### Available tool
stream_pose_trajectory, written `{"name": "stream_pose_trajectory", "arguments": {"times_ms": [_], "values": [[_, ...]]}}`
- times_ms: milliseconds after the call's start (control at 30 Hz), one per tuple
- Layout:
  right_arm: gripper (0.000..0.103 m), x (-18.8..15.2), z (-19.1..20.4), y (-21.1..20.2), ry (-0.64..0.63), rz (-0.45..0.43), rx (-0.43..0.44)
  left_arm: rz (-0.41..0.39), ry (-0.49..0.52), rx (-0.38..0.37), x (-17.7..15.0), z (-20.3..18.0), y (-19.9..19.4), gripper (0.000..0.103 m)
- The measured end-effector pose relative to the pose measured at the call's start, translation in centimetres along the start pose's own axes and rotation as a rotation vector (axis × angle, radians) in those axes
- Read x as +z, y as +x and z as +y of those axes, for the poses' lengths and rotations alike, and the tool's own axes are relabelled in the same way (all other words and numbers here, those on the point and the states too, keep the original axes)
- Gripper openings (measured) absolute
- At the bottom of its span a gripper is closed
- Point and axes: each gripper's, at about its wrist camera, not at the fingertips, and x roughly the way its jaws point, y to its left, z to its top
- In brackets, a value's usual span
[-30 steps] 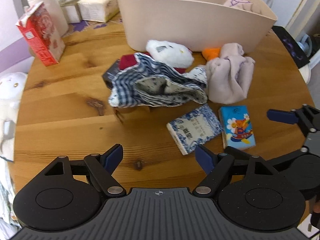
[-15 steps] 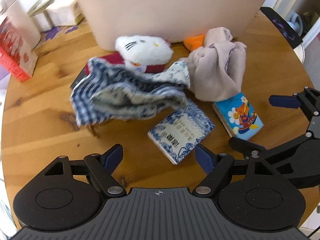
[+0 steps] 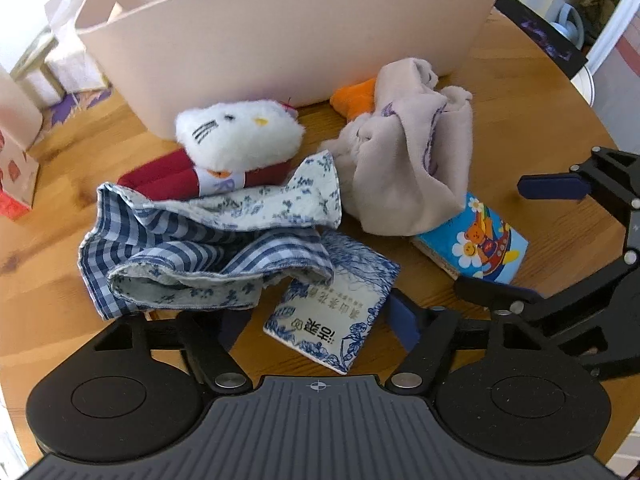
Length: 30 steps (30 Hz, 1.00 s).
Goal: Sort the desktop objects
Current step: 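Grasp blue-white tissue pack with left tool while right tool grasps cartoon tissue pack, then carry both tissue packs in left and right tools over the bin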
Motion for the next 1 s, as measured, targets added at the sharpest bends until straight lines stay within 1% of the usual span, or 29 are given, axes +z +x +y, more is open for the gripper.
{"name": "stream_pose_trajectory", "arguments": {"times_ms": [67, 133, 200, 233, 300, 367, 433, 633, 700, 867, 1000], "values": [[0.089, 0.0, -0.3, 0.0, 0.008, -0.001, 0.002, -0.01, 0.011, -0.007, 0.0, -0.1, -0.1, 0.066], [0.084, 0.1, -0.4, 0.0, 0.011, 0.0, 0.003, -0.018, 0.013, -0.009, -0.1, 0.0, -0.2, 0.059], [0.083, 0.1, -0.3, 0.0, 0.009, -0.003, 0.002, -0.025, 0.016, -0.01, -0.1, 0.0, -0.3, 0.052], [0.08, 0.1, -0.4, 0.0, 0.009, -0.004, 0.001, -0.026, 0.017, -0.011, -0.1, 0.0, -0.4, 0.05], [0.067, 0.1, -0.4, -0.2, 0.007, -0.01, -0.006, -0.027, 0.025, -0.011, -0.2, -0.1, -0.5, 0.049], [0.051, 0.1, -0.3, -0.3, 0.005, -0.011, -0.018, -0.025, 0.026, -0.009, -0.3, 0.2, -0.4, 0.049], [0.046, 0.0, -0.3, -0.5, 0.007, -0.012, -0.019, -0.025, 0.02, -0.007, -0.6, 0.1, -0.6, 0.049], [0.043, -0.7, -0.1, -1.2, 0.025, 0.002, -0.011, -0.036, 0.007, -0.007, -1.8, 0.1, -1.6, 0.049], [0.043, -1.2, -0.1, -1.6, 0.045, 0.007, -0.009, -0.04, 0.005, -0.012, -2.4, -0.1, -2.1, 0.049], [0.043, -2.5, -0.3, -2.8, 0.131, 0.004, -0.011, -0.059, -0.02, -0.011, -3.3, 0.9, -3.6, 0.049], [0.043, -3.5, -0.5, -4.0, 0.162, -0.008, -0.023, -0.081, -0.018, -0.013, -4.1, 1.1, -5.1, 0.049]]}}
